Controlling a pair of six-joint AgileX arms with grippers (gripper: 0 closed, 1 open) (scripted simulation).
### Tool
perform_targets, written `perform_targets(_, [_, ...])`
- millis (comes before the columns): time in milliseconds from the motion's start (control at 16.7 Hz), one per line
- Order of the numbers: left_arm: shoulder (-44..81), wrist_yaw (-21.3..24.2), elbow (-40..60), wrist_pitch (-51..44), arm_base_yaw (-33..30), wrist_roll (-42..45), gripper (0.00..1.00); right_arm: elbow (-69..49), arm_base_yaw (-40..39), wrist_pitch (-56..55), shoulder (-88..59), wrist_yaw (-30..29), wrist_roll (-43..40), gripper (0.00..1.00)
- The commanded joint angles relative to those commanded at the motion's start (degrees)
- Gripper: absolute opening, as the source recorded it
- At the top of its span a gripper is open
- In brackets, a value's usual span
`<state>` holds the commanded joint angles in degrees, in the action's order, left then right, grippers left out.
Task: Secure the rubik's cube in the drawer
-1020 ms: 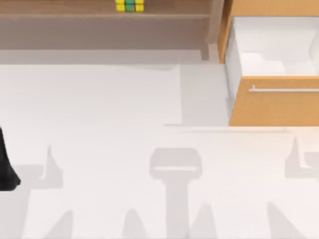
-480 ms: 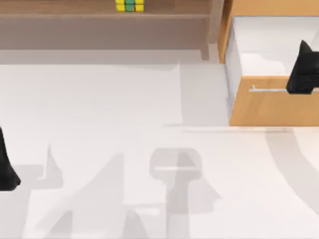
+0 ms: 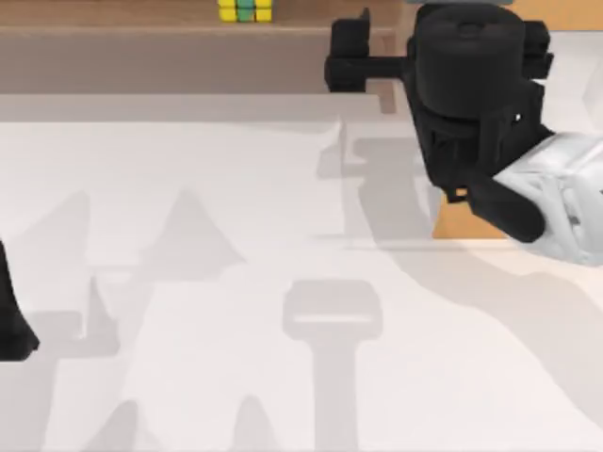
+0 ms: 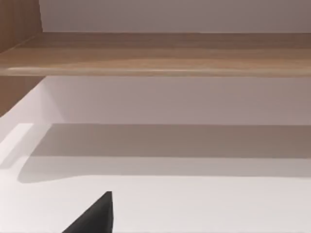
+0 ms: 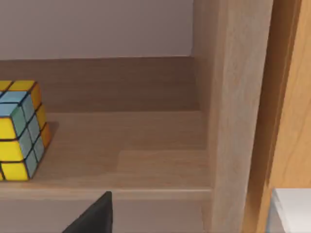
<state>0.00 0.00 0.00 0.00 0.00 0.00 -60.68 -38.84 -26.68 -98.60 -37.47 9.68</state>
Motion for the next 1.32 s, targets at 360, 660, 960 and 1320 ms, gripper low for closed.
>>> perform_targets(360, [0.0, 0.0, 0.0, 0.0, 0.0, 0.0, 1.0, -20.51, -6.03, -6.28, -24.03, -7.17, -2.35, 1.0])
perform_targets(660, [0.0, 0.0, 0.0, 0.0, 0.0, 0.0, 1.0, -33.76, -7.95, -9.58, -36.94, -10.26, -5.41, 1.0])
perform_targets(960, [0.0, 0.0, 0.0, 0.0, 0.0, 0.0, 1.0, -42.25, -7.97, -11.3, -43.63, -11.35, -8.29, 1.0])
perform_targets(1320, [0.0, 0.0, 0.0, 0.0, 0.0, 0.0, 1.0, -43.8, -7.9, -11.59, -44.75, -11.49, -8.86, 1.0])
